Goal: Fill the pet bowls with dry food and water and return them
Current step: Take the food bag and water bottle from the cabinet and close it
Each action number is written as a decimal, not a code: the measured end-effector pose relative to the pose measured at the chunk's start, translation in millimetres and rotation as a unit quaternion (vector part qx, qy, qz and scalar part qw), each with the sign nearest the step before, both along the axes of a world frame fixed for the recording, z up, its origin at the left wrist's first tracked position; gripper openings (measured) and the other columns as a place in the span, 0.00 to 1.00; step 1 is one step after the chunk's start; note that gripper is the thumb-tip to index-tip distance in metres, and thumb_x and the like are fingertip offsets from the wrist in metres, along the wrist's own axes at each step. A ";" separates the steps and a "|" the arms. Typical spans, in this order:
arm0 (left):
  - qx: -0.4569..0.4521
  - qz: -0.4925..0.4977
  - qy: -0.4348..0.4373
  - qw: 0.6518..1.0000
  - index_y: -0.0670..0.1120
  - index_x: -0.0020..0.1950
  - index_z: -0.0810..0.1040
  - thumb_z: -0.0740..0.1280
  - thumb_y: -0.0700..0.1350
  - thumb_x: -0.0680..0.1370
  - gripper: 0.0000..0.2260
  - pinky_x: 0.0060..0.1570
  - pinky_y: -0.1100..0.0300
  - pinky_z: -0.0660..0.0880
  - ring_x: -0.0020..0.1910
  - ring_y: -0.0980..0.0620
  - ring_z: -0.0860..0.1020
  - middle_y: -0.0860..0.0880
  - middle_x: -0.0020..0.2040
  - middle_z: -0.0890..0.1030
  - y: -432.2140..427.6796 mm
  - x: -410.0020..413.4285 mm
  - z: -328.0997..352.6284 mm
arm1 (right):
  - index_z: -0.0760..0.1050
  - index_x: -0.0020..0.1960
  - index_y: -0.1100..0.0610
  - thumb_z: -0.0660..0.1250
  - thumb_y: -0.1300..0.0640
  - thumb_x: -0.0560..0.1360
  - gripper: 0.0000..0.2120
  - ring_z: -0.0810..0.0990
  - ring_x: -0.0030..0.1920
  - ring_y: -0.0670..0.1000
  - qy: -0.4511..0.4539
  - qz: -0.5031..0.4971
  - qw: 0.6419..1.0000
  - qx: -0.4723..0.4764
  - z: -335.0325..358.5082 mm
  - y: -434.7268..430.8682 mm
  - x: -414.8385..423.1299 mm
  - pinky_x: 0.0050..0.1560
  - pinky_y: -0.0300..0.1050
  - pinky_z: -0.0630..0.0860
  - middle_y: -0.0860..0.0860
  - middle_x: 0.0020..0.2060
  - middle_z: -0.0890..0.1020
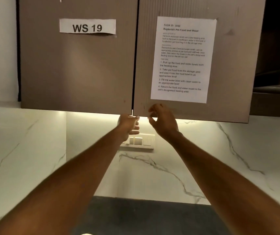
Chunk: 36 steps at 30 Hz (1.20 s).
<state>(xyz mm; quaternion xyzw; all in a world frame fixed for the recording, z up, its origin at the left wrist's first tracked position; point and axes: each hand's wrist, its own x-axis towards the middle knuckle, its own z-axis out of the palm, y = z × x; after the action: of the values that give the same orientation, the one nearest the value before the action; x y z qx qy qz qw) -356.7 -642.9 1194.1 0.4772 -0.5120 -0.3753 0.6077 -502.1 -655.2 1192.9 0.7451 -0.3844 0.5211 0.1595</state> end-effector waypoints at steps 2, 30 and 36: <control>-0.007 -0.034 0.069 0.997 0.36 0.59 0.75 0.65 0.41 0.80 0.11 0.41 0.54 0.80 0.49 0.43 0.81 0.40 0.54 0.79 -8.5 -1.1 -3.5 | 0.77 0.51 0.56 0.71 0.60 0.73 0.08 0.81 0.45 0.49 0.007 -0.005 1.000 0.002 0.5 -8.4 5.2 0.46 0.49 0.80 0.51 0.48 0.79; -0.215 0.013 0.254 0.943 0.37 0.53 0.80 0.66 0.39 0.79 0.08 0.47 0.55 0.82 0.43 0.43 0.85 0.41 0.46 0.85 110.8 -41.8 -39.3 | 0.73 0.64 0.58 0.77 0.53 0.67 0.28 0.77 0.57 0.58 0.122 -0.088 0.962 -0.227 -4.9 89.7 -30.6 0.49 0.50 0.79 0.58 0.59 0.78; -0.317 0.078 0.143 0.934 0.41 0.47 0.82 0.70 0.39 0.75 0.04 0.41 0.59 0.82 0.40 0.48 0.86 0.47 0.42 0.85 185.7 -81.2 -47.2 | 0.75 0.64 0.58 0.76 0.51 0.69 0.26 0.77 0.58 0.57 0.038 -0.047 0.968 -0.244 -22.3 156.0 -66.7 0.49 0.48 0.79 0.57 0.60 0.79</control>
<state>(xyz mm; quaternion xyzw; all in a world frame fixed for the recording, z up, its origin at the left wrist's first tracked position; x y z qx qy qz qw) -437.8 -457.2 1146.9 0.2396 -0.4733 -0.2089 0.8215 -568.7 -499.2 1170.6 0.6836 -0.2738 0.5628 0.3755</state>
